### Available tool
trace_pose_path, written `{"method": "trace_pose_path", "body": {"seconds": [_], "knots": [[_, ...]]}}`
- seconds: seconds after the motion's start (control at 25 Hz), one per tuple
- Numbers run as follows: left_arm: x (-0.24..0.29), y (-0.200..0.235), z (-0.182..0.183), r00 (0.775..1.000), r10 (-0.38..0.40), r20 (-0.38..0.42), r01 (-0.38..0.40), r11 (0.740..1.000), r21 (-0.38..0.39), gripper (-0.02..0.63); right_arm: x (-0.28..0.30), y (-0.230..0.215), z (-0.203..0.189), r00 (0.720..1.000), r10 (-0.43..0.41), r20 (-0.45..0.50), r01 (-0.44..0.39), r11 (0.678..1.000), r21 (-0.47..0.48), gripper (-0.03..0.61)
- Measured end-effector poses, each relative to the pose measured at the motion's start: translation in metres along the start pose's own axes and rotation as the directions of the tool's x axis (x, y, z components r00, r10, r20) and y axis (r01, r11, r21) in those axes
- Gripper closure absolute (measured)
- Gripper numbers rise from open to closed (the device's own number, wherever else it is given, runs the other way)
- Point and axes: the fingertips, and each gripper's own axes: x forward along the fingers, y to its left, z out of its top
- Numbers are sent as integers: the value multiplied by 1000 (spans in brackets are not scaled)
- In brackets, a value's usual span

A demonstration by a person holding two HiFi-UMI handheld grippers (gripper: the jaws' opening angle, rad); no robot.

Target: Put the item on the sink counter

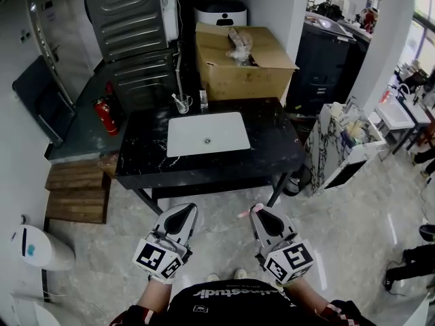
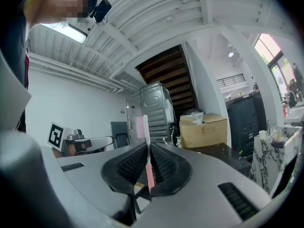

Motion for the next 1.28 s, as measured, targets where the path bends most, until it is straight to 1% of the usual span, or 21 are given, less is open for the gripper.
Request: {"method": "trace_pose_path", "body": {"seconds": [0.2, 0.44, 0.88, 1.08, 1.28], "knots": [[5, -6, -1, 1000, 8, -4, -8, 1000, -7, 598, -2, -8, 0, 1000, 10, 2, -10, 1000, 8, 528], [17, -13, -1, 1000, 24, -9, -24, 1000, 1, 598, -6, -22, 0, 1000, 29, 6, -29, 999, 18, 528], [47, -46, -2, 998, 64, -5, -64, 997, 37, 598, -26, -61, 0, 997, 78, 23, -79, 996, 30, 528], [56, -57, -2, 997, 69, -20, -68, 997, 46, 598, -33, -76, 1, 996, 82, 30, -84, 995, 51, 528], [64, -54, -8, 997, 69, -27, -68, 996, 63, 598, -26, -84, -6, 996, 79, 34, -81, 995, 59, 528]]}}
